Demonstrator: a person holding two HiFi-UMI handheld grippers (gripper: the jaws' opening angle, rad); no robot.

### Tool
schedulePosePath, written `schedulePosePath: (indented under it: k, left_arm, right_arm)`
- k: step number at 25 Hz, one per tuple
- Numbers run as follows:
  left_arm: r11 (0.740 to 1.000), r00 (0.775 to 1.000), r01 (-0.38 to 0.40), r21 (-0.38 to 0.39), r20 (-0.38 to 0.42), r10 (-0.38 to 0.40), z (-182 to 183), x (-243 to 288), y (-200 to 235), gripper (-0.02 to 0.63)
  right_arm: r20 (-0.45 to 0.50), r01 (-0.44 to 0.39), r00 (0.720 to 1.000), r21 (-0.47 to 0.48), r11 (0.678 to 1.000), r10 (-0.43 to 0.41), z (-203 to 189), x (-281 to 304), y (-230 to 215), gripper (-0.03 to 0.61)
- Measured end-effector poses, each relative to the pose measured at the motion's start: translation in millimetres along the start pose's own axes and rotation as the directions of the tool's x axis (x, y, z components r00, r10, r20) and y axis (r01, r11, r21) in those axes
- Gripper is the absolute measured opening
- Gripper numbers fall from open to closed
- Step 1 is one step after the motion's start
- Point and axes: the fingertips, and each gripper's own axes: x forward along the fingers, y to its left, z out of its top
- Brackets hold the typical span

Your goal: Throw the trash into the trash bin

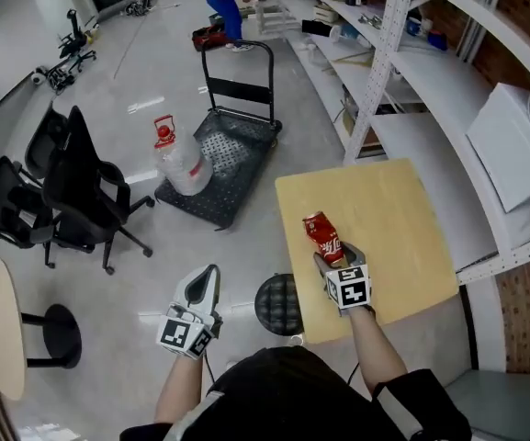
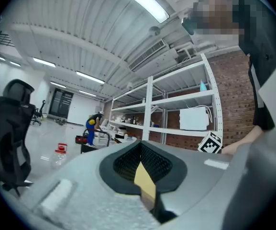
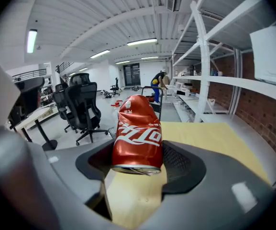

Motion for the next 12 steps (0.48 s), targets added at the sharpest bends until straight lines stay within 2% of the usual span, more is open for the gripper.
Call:
schedulePosePath:
  k: [3, 5, 9, 12]
  left_arm:
    - [0.995, 0.994, -0.103, 0.001, 0.039, 0.103, 14.0, -50.4, 30.1, 0.003]
    - [0.984, 0.982, -0.179, -0.006, 0.055, 0.179, 24.1, -88.3, 50.5, 0.003]
    - [0.956, 0.952, -0.294, 0.006, 0.09, 0.292, 28.4, -167.1, 90.2, 0.003]
    - [0.927, 0.921, -0.376, 0.004, 0.109, 0.373, 33.7, -221.3, 111.5, 0.003]
  right_arm:
    - [0.012, -0.069, 0.997, -0.08, 0.994, 0.07, 24.6, 12.7, 52.9, 0.307]
    - [0.019, -0.115, 0.993, -0.129, 0.985, 0.118, 38.0, 18.5, 94.3, 0.307]
    - [0.027, -0.202, 0.977, -0.197, 0.959, 0.211, 50.6, 20.1, 179.1, 0.307]
    - [0.019, -0.283, 0.955, -0.241, 0.928, 0.296, 52.0, 15.4, 239.2, 0.307]
